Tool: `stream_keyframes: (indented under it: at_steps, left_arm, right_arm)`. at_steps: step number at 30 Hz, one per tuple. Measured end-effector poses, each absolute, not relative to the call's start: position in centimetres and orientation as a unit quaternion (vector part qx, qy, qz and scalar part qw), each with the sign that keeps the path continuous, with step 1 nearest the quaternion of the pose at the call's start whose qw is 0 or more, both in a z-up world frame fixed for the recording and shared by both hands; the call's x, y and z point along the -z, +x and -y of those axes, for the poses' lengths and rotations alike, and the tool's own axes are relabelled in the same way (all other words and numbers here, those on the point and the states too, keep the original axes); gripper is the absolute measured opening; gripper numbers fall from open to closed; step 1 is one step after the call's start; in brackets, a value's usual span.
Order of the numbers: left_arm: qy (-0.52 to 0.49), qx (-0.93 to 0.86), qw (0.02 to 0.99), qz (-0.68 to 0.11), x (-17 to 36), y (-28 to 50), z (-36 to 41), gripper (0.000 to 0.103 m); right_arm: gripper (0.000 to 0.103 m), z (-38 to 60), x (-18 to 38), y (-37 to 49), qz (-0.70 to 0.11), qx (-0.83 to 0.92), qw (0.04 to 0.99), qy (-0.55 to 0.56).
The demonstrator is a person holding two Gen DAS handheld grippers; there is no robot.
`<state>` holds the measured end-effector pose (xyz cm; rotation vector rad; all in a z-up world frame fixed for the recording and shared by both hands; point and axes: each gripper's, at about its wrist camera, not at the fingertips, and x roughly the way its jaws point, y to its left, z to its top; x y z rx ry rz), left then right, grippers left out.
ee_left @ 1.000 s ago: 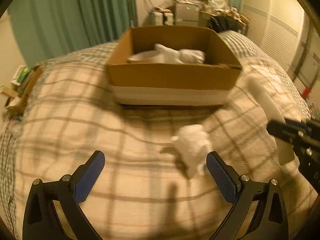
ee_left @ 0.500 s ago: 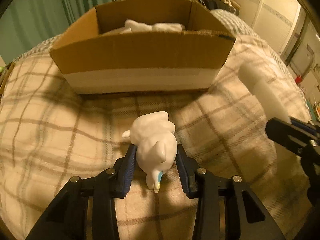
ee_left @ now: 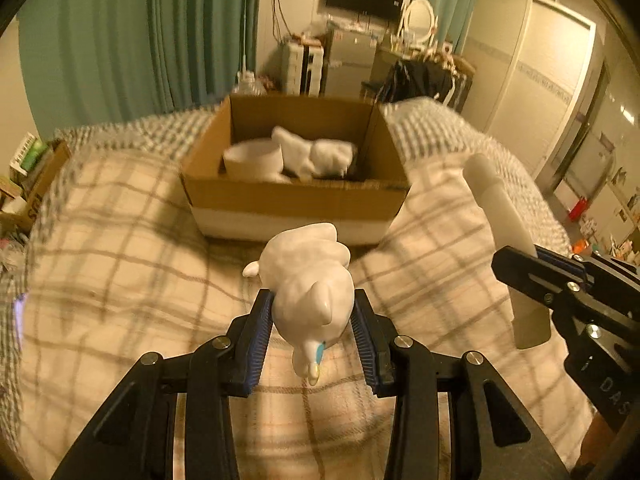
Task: Organize objects
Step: 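Lower tube and figurine into the box and open both tools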
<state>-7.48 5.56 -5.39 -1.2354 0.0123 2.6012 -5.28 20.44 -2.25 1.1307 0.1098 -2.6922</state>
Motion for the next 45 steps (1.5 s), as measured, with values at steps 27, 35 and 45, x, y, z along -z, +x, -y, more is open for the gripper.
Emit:
stream_keyframes:
  at_steps: [27, 35, 45]
  left_arm:
    - [-0.345, -0.932, 0.110, -0.025, -5.9, -20.5, -4.1, 0.040]
    - [-0.395, -0.912, 0.103, -0.042, 0.3, -26.4, -5.3, 0.040]
    - [-0.450, -0.885, 0.105, -0.056, 7.5, -28.3, -5.8, 0.040]
  right_arm:
    - [0.009, -16.3, -9.4, -19.0, -0.127, 0.940, 0.114, 0.296]
    - [0.009, -17.3, -3.2, -25.5, -0.106, 0.922, 0.123, 0.351]
    - [0.010, -17.5, 5.3, -28.4, -0.100, 0.889, 0.134, 0.426]
